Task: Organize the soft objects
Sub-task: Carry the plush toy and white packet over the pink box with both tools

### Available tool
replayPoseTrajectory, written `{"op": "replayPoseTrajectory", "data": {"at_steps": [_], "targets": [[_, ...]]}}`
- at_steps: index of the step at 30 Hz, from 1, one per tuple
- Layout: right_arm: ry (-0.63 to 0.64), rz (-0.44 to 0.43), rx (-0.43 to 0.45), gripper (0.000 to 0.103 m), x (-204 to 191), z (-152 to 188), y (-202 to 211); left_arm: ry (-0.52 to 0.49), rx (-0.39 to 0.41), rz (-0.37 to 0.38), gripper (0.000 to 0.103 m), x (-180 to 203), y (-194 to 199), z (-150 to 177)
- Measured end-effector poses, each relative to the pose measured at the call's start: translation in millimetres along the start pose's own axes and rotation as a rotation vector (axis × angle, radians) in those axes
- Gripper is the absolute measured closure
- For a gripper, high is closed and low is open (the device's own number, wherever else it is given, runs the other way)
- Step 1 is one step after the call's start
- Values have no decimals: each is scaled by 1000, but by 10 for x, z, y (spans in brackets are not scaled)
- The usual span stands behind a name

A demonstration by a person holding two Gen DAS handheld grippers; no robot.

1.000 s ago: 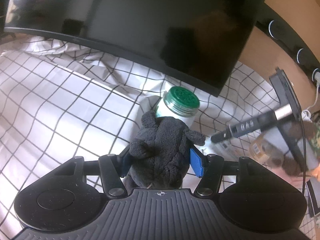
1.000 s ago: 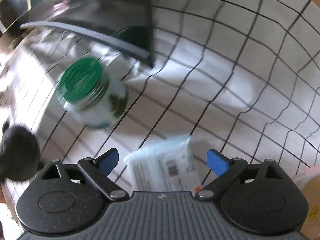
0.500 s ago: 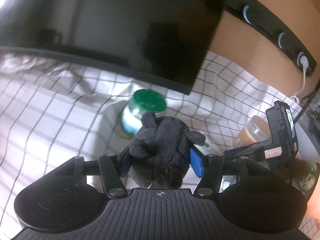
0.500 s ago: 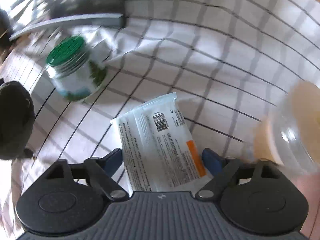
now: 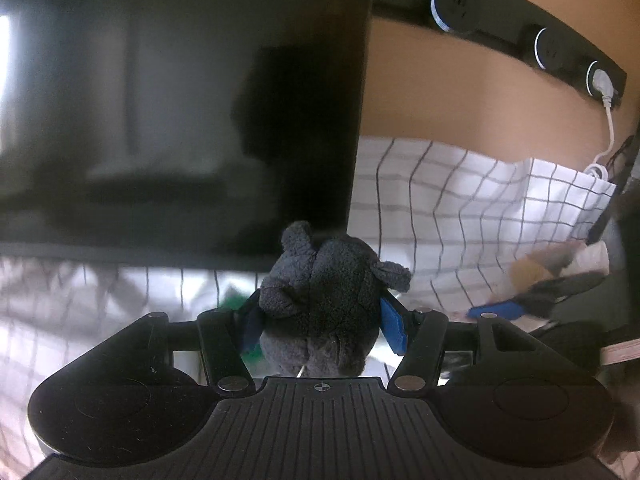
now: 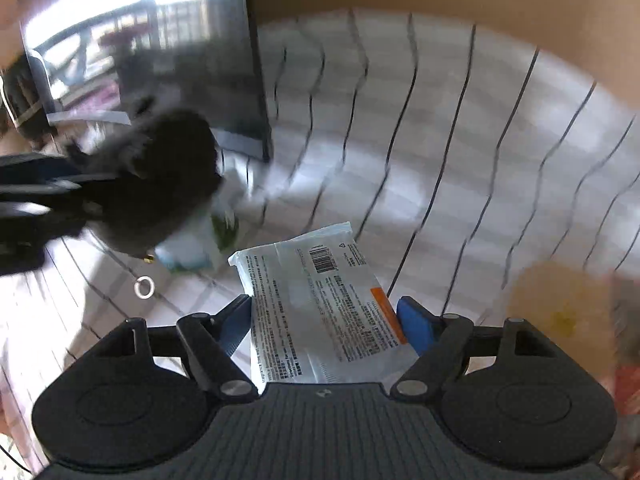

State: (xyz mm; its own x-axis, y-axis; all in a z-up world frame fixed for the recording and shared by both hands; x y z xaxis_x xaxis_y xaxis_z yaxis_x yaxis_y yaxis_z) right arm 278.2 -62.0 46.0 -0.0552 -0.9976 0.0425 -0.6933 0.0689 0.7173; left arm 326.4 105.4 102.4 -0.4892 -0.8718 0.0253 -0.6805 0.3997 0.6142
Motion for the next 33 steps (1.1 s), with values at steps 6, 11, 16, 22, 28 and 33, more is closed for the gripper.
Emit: {"op": "replayPoseTrajectory", "data": {"at_steps": [6,11,16,22,28,33], "targets": [[-25,0,131,24,233,-418,502,-50,48,-30,39,161,-34,-351],[-78,-7,206,24,544,-634,875,-38,43,-15,39,316,-93,-424],[-122,-5,252,24,832,-733,1183,-30,16,-1,39,471,-157,-397],[-158,33,308,24,1168,-705,1543,-45,7,43,39,763,-173,-434],[-200,112,333,24,1666,-498,1819,-70,1,96,39,1173,-317,-542],[-279,175,329,24,2090,-262,1966,-61,-17,183,39,1563,-431,-601]]}}
Point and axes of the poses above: each gripper's, at about its wrist camera, not at the fingertips, and y roughly against the way its jaws point, x to its right, z to its underside, the point moved 7 cm from there along -y, roughly the way its jaws point, and after that the axes turned 3 degrees about -y, right-handed, at the moved point
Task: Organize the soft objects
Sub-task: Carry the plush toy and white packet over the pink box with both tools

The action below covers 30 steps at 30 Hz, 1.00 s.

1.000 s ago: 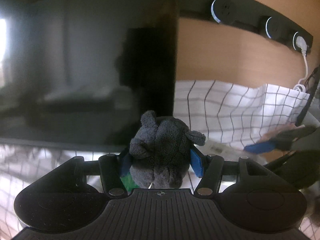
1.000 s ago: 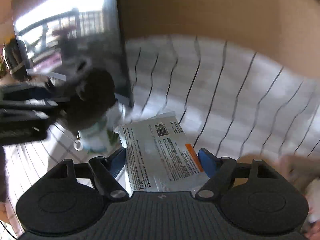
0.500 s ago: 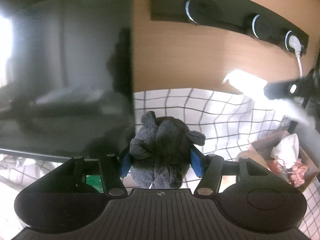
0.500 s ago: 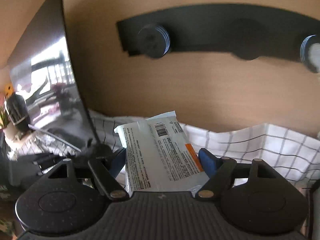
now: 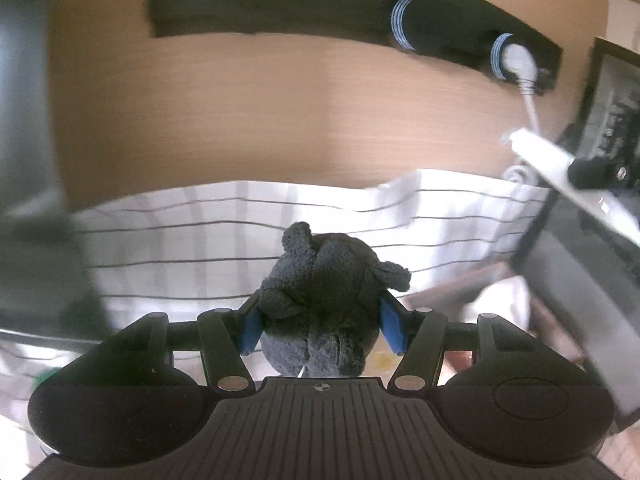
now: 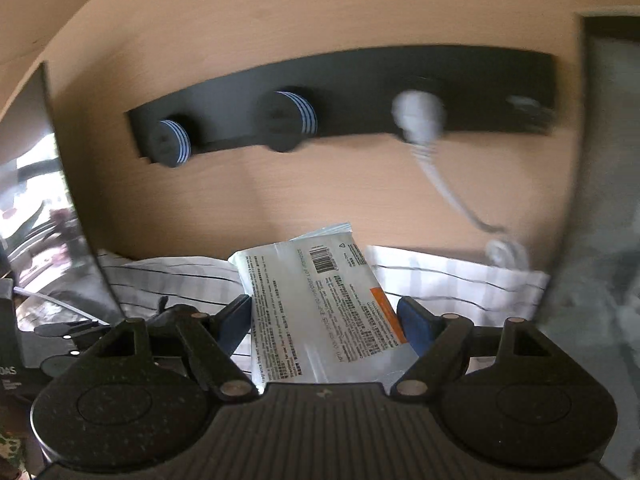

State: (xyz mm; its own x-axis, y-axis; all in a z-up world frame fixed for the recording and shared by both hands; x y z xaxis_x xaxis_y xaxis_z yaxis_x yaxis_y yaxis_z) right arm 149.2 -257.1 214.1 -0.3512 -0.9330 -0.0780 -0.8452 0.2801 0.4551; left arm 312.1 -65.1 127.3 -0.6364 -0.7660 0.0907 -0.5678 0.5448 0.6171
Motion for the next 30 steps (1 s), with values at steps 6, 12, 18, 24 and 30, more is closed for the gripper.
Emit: {"op": "replayPoseTrajectory", "data": {"at_steps": [6,12,18,24,30], "targets": [[-79,66,-14,24,478,179,0,40,5,188,39,520,-164,-116],[-136,152,-79,24,863,583,-253,196,-61,441,38,1068,-540,-52],[-184,132,-98,24,985,683,-391,66,-188,329,38,1449,-995,396],[-218,77,-156,24,912,814,-648,-56,-145,288,33,1591,-1027,526],[-295,56,-231,24,984,1024,-917,-140,-141,296,30,1637,-936,642]]}}
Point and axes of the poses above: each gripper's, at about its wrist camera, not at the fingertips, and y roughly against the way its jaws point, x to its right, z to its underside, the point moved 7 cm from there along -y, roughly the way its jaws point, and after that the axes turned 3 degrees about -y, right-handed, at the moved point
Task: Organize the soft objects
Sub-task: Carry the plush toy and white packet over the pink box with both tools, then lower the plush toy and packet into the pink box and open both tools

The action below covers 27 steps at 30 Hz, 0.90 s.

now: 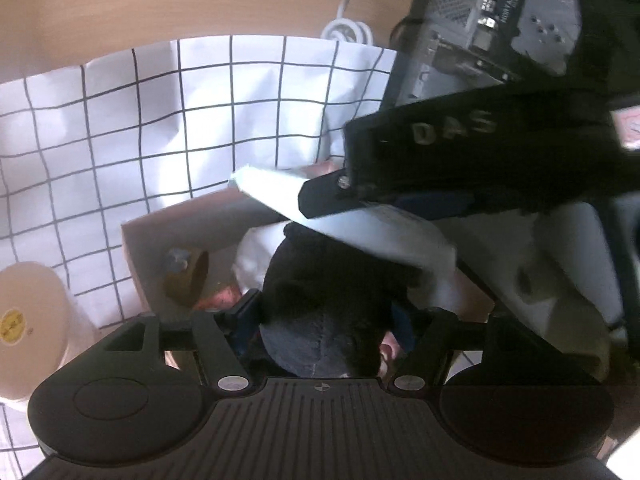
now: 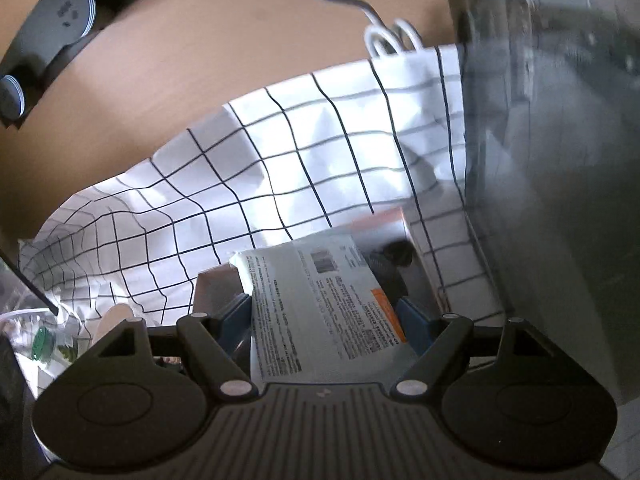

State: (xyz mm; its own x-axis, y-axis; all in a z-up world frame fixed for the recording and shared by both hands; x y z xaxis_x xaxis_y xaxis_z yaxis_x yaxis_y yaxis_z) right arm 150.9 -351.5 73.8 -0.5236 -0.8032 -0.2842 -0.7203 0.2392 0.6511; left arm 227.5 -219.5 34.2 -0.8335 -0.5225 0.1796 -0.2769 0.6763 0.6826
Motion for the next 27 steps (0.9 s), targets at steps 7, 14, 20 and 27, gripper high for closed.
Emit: {"op": "replayPoseTrajectory", "data": {"at_steps": [7,14,20,27], "targets": [[-61,0,-23,23,73,0,-49,-24,68,-38,34,-14,332,-43],[-98,-9,-48,21,74,39,-21,-22,75,-83,39,-131,408,-67],[60,32,48,17,-178,16,189,-22,90,-99,39,-175,391,-91],[-31,-24,45,57,-80,-15,53,-13,89,-88,40,-148,426,-50]]}}
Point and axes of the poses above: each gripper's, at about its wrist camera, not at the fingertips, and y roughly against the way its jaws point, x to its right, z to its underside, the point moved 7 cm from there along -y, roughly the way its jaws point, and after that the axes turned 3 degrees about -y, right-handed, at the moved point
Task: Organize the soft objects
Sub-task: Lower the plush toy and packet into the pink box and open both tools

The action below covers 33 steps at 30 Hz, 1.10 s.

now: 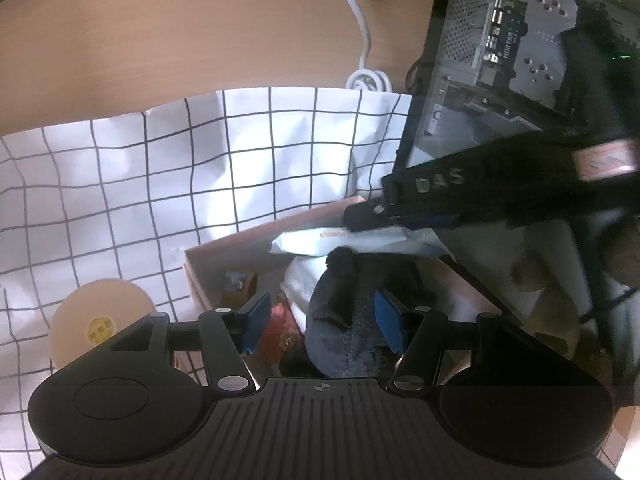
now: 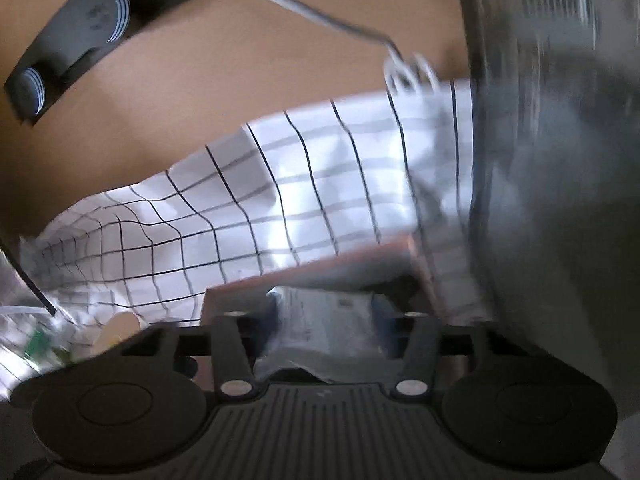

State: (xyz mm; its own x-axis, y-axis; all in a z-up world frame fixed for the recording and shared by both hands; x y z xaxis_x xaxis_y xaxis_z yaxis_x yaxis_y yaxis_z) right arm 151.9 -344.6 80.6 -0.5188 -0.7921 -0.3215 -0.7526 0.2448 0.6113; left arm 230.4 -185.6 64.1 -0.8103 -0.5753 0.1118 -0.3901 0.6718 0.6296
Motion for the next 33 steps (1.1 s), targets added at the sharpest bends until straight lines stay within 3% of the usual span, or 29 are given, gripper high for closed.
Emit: {"op": "replayPoseTrajectory", "data": {"at_steps": [2,7,9,13,16,19,20,23,28,33], "targets": [[-51,-24,-11,56,20,26,-41,-3,-2,-7,41,5,17,22],[-29,-31,-26,55,-46,46,1,0,-5,0,41,-42,38,43],[-26,-44,22,55,-60,-28,162,-3,5,-10,41,-56,55,22],[27,31,108,55,-59,-205,448,-3,5,-2,41,-60,62,19],[-4,83,73,60,43,-148,340,-7,8,9,44,-37,71,30],[-86,121,-17,70,198,134,108,-22,16,20,45,-22,78,44],[-93,133,-4,70,219,205,104,-27,15,22,47,-25,75,53],[-22,231,43,70,215,319,153,-17,33,54,47,-35,67,100],[77,311,58,70,166,442,268,-23,63,73,47,-4,30,96],[205,314,60,70,198,470,275,-57,91,46,47,99,-69,14]]}}
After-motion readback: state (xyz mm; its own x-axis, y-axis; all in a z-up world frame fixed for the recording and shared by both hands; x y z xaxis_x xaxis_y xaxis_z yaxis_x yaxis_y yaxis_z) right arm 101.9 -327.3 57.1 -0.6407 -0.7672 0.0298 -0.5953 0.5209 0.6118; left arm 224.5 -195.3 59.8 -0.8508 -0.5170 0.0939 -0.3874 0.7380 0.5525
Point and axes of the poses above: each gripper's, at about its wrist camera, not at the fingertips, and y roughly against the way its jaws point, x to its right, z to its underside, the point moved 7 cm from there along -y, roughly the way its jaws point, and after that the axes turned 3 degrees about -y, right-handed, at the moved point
